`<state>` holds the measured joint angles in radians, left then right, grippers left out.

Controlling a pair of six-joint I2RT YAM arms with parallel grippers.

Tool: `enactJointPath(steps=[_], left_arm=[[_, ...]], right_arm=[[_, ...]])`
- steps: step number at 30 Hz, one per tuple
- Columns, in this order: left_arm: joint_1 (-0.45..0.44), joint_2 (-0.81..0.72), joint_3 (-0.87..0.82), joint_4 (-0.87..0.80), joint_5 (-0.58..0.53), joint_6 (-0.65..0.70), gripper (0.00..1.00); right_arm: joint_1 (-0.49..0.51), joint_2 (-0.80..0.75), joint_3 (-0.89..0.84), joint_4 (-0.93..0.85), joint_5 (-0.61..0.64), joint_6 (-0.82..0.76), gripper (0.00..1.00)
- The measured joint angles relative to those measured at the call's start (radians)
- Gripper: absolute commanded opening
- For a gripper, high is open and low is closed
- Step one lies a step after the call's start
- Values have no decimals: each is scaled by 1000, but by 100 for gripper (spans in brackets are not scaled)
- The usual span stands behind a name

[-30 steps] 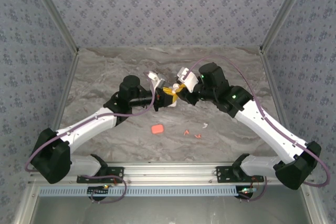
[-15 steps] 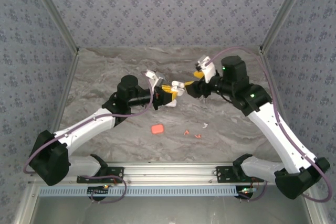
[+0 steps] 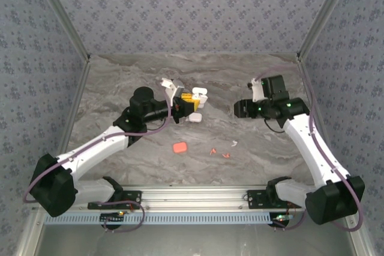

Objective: Insert the wireless bluetooth earbuds into the charging case

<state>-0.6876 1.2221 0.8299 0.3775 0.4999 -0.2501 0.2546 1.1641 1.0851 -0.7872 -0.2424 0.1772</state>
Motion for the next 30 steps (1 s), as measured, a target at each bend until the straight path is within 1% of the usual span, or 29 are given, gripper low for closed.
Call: enactJointPath(steps=[7,14,21,30], left_arm=[[0,-10,0,-8,-15,16,0],[0,-10,0,-19,-19,25,0],[0,-10,0,-19,-19,26,0],[0,-14,-1,-27,-19,26,0]], right_arm=[[-2,82,-136,-13,19,65,54],[31,190,-269,88,19,148,49],[76,271,-302,188,19,205,46],[107,331,-304,237,38,233,41]])
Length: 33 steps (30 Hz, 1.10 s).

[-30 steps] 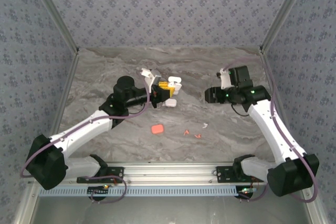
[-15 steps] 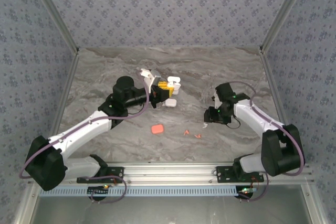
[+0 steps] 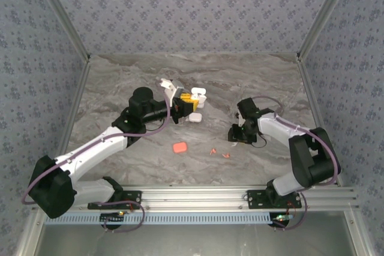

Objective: Insert the wireless bluetooth earbuds into the charging case

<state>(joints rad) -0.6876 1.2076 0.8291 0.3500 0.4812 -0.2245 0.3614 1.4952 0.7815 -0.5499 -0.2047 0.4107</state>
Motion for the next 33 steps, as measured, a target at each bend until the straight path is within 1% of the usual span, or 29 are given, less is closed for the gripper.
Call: enactJointPath(steps=[9,15,20,24,28,33], left_arm=[[0,-5,0,-7,0,0,0],[0,-5,-2,-10,0,0,0],[0,-5,-2,-10,0,0,0],[0,-6,-2,-11,-1,0,0],[0,-9,-6,-10,-8,0,0],[0,-11,-48,-5,-11,-12,0]], right_arm=[[22,26,0,8,23,1,35],[31,29,1,4,52,1,27],[40,29,5,-3,71,0,24],[51,25,9,-9,87,-13,23],[58,-22,20,-26,97,-43,23],[62,-167,97,-66,113,-114,23]])
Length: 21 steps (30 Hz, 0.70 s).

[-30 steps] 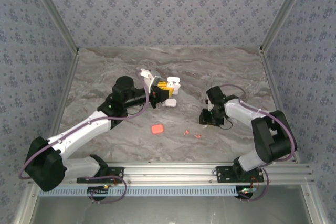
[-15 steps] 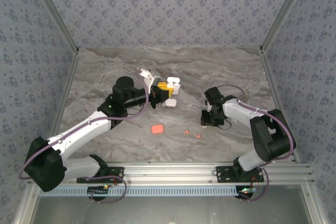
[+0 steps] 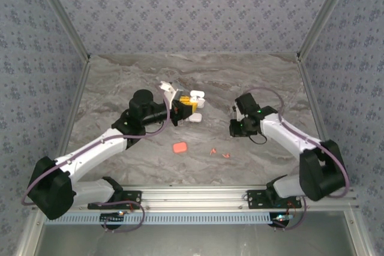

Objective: Insert the wireless bluetooth earbuds into the charging case

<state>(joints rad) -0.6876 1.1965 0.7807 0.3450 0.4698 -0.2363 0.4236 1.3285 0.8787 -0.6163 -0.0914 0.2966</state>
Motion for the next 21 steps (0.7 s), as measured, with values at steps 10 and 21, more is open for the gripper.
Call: enactJointPath(steps=[10,21], left_arm=[[0,14,-16,48,15,-47,0],[0,70,-16,80,68,-92,0]], right_arm=[[40,-201,232,-9,-5,-214,24],[183,-183,430,2,2,-433,25]])
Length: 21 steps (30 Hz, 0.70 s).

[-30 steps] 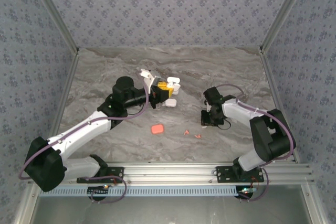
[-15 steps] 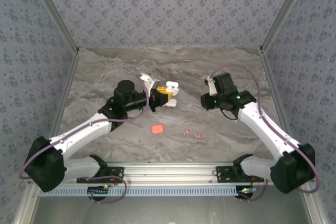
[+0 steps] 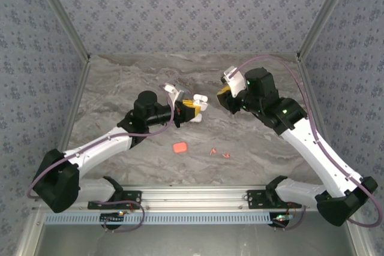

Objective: Insert the wireless bluetooth earbuds into the charging case

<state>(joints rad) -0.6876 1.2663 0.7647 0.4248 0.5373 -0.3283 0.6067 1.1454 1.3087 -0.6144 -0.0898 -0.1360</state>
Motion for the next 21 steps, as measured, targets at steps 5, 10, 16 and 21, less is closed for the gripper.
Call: enactJointPath(steps=[5,10,16,21], left_arm=[[-1,0,0,15,13,-6,0],[-3,0,0,23,19,-6,0],[-3,0,0,24,20,-7,0],[-3,0,0,25,20,-7,0]], right_arm=[[37,60,36,0,27,-58,25],[60,109,43,-2,43,-87,25],[77,134,44,-6,47,-100,25],[83,134,44,-11,49,-105,25]])
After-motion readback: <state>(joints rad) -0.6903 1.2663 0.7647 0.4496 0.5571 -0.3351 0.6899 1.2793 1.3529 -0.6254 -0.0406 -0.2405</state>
